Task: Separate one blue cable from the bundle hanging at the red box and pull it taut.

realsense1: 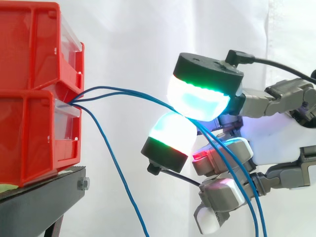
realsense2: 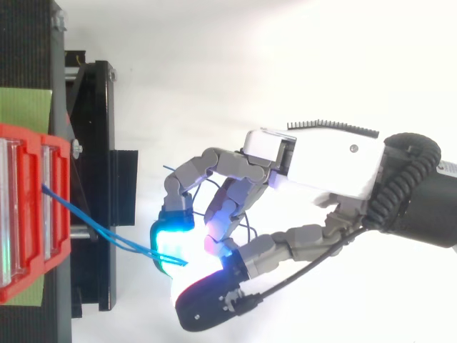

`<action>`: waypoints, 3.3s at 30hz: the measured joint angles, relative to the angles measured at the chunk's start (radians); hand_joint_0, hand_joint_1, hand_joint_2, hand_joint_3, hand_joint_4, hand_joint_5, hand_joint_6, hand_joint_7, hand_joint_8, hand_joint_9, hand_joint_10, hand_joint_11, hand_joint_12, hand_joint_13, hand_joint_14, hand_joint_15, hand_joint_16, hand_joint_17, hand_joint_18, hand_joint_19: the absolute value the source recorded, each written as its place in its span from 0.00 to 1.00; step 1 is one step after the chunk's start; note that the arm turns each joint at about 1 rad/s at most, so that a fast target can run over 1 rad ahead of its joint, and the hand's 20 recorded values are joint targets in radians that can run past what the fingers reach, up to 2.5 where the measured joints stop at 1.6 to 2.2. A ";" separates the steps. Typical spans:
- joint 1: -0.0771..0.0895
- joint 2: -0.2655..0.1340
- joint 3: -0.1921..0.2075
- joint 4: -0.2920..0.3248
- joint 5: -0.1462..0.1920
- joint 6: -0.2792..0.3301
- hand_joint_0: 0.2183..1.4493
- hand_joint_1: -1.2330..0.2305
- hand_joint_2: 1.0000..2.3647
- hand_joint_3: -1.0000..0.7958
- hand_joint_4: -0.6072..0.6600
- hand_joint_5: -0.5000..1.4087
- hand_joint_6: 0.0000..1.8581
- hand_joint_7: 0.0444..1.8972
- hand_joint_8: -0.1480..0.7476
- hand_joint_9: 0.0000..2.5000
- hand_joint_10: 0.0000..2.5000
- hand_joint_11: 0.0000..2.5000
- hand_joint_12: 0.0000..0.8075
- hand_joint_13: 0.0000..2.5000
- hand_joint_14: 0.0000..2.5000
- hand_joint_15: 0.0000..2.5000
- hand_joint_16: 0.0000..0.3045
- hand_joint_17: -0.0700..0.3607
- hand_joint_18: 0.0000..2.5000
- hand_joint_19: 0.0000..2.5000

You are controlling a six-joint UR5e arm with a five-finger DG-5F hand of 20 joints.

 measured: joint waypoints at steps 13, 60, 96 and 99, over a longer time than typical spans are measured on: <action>0.000 0.000 0.000 0.000 0.000 0.000 0.28 0.46 0.00 0.28 0.53 0.19 0.48 0.53 0.45 0.53 0.00 0.61 0.44 0.45 0.01 0.40 0.16 0.42 0.29 0.25; 0.001 0.001 0.000 -0.031 0.000 0.000 0.37 0.24 0.02 0.42 0.49 0.20 0.49 0.63 0.45 0.56 0.01 0.59 0.41 0.47 0.01 0.40 0.15 0.40 0.31 0.24; 0.001 0.000 0.000 -0.030 0.000 0.003 0.44 0.21 0.02 0.43 0.36 0.18 0.50 0.65 0.42 0.57 0.01 0.61 0.39 0.47 0.01 0.40 0.14 0.39 0.29 0.23; 0.001 0.000 0.000 -0.030 0.000 0.004 0.47 0.21 0.00 0.31 0.36 0.18 0.51 0.67 0.40 0.58 0.01 0.62 0.38 0.47 0.01 0.40 0.14 0.38 0.28 0.23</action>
